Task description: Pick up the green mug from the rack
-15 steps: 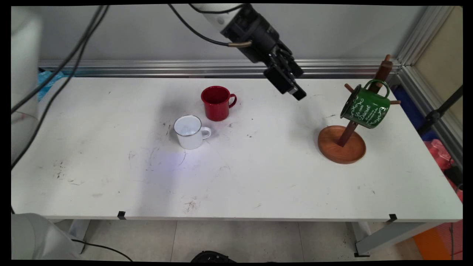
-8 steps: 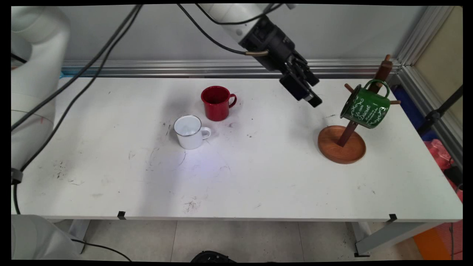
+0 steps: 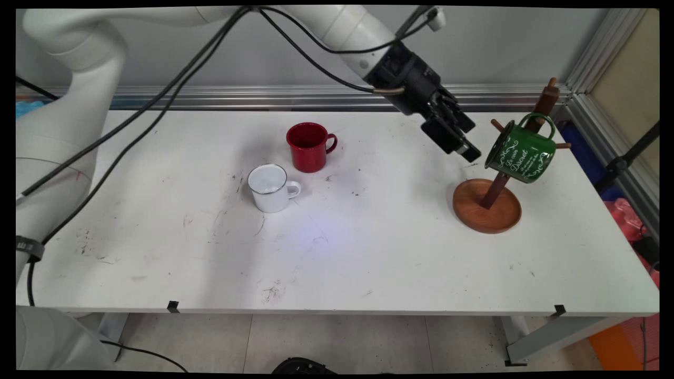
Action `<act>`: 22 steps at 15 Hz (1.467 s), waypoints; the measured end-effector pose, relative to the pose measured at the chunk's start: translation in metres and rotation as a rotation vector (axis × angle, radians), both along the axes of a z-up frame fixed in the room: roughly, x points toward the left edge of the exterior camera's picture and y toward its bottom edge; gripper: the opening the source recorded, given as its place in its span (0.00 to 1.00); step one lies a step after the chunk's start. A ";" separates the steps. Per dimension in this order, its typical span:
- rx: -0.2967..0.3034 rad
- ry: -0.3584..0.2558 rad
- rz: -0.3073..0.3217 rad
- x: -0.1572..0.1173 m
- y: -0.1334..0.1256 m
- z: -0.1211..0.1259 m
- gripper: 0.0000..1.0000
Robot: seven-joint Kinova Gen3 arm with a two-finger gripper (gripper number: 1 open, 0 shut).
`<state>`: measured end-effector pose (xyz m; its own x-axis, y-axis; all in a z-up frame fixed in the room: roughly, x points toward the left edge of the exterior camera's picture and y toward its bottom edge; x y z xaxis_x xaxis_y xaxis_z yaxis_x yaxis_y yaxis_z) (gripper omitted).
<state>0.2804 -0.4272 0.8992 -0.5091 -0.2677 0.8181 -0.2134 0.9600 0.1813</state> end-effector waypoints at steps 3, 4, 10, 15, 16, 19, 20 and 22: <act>0.002 0.029 0.018 -0.010 -0.006 -0.010 1.00; 0.003 0.039 0.025 -0.013 -0.008 -0.013 1.00; 0.024 0.094 0.061 -0.023 -0.013 -0.027 1.00; 0.044 0.116 0.072 -0.029 -0.014 -0.035 1.00; 0.048 0.120 0.074 -0.030 -0.014 -0.036 1.00; 0.059 0.129 0.079 -0.031 -0.013 -0.040 1.00; 0.061 0.132 0.081 -0.032 -0.013 -0.041 1.00; 0.066 0.137 0.084 -0.033 -0.013 -0.042 0.00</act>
